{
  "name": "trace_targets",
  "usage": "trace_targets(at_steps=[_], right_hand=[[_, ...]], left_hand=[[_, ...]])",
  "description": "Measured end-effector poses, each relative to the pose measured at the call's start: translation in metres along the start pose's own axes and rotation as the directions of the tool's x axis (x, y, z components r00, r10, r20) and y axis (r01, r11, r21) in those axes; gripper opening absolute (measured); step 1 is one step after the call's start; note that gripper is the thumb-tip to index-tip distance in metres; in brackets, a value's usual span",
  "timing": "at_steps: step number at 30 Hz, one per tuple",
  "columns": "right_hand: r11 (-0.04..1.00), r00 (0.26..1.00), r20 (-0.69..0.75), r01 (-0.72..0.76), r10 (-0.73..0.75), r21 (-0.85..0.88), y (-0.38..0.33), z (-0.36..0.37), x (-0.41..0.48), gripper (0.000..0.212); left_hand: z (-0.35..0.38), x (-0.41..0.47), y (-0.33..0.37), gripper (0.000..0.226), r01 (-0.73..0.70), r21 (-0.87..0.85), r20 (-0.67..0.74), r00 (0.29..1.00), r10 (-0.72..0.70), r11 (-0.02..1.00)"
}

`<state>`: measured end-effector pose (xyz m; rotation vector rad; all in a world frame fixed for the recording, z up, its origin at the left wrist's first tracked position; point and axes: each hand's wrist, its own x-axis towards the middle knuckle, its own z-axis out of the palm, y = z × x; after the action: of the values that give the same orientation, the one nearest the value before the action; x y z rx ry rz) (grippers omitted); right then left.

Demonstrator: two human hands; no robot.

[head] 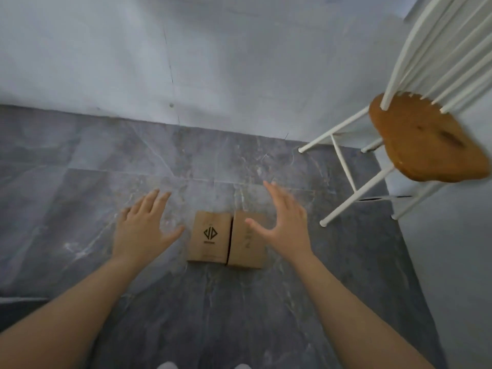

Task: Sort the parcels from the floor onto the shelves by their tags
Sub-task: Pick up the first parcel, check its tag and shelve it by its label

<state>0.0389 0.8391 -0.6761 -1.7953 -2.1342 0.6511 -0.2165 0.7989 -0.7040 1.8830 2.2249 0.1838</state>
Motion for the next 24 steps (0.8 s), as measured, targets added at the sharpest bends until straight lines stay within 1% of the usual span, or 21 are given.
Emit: trace_targets(at_steps=[2, 5, 9, 11, 15, 17, 19, 21, 23, 24], right_hand=[[0.999, 0.998, 0.057, 0.000, 0.003, -0.042, 0.032, 0.052, 0.007, 0.088], [0.999, 0.991, 0.130, -0.018, 0.023, -0.041, 0.076, 0.130, 0.019, 0.082], [0.997, 0.978, 0.202, 0.061, -0.049, -0.050, 0.121, 0.229, 0.049, 0.078], [0.996, 0.971, 0.224, 0.083, -0.083, 0.006, 0.132, 0.272, 0.067, 0.078], [0.986, 0.968, 0.211, 0.107, -0.133, 0.131, 0.137, 0.346, 0.095, 0.077], [0.988, 0.969, 0.213, 0.098, -0.123, 0.121, 0.140, 0.373, 0.101, 0.080], [0.994, 0.979, 0.193, 0.046, -0.064, 0.097, 0.143, 0.388, 0.104, 0.089], [0.997, 0.988, 0.157, -0.019, 0.007, 0.075, 0.149, 0.393, 0.104, 0.099], [0.996, 0.988, 0.145, -0.067, 0.058, 0.060, 0.161, 0.392, 0.099, 0.106], [0.994, 0.985, 0.152, -0.090, 0.080, 0.063, 0.170, 0.390, 0.095, 0.109]], left_hand=[[0.058, 0.008, -0.010, 0.080, 0.020, -0.019, 0.049, 0.999, -0.019, 1.000], [0.139, 0.025, -0.020, 0.080, -0.007, -0.029, 0.080, 0.997, 0.009, 1.000], [0.238, 0.056, -0.037, 0.080, -0.034, -0.036, 0.107, 0.994, 0.038, 0.999], [0.280, 0.073, -0.046, 0.081, -0.029, -0.033, 0.104, 0.994, 0.032, 0.999], [0.344, 0.102, -0.064, 0.081, 0.005, -0.061, 0.086, 0.996, 0.000, 0.998], [0.366, 0.110, -0.068, 0.083, 0.022, -0.078, 0.082, 0.997, -0.015, 0.997], [0.381, 0.113, -0.068, 0.084, 0.043, -0.114, 0.090, 0.995, -0.033, 0.993], [0.392, 0.113, -0.065, 0.086, 0.098, -0.186, 0.108, 0.991, -0.078, 0.978], [0.400, 0.112, -0.059, 0.092, 0.214, -0.325, 0.172, 0.971, -0.165, 0.921], [0.403, 0.111, -0.056, 0.096, 0.279, -0.414, 0.211, 0.955, -0.207, 0.866]])
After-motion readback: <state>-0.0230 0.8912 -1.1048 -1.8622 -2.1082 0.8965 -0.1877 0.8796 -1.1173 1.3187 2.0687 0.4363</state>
